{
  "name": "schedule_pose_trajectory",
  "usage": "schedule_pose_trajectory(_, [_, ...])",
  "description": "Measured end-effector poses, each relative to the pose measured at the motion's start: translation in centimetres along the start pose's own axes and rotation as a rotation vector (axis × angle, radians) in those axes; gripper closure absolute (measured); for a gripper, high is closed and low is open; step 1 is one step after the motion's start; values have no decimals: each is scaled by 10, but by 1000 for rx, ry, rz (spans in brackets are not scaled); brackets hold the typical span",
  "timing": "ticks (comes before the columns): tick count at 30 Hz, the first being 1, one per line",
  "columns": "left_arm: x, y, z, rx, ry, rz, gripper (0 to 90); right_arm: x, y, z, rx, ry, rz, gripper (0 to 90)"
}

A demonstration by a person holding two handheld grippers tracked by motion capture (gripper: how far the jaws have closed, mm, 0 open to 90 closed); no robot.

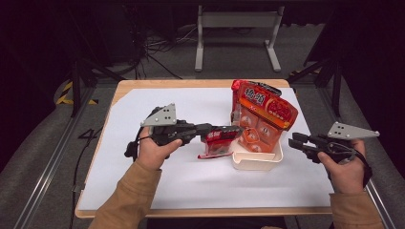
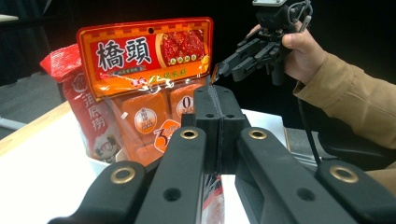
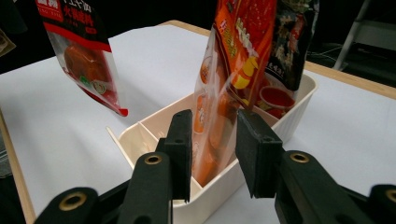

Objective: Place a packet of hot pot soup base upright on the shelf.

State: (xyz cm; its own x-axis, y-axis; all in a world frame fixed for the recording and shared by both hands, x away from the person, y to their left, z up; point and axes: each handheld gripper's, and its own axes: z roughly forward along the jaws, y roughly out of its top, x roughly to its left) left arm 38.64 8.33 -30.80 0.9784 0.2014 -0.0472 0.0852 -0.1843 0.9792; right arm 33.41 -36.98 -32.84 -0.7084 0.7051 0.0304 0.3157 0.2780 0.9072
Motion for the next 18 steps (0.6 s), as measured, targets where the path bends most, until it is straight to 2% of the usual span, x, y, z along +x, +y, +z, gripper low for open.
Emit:
schedule_pose_trajectory(8, [1,12,18,1,-18,21,900,-6,-4,-2,2,-14,13,668])
schedule_pose_trajectory(18, [2,15,36,-9,-40,34,900,-8,-4,-3,-2,-11,13,668])
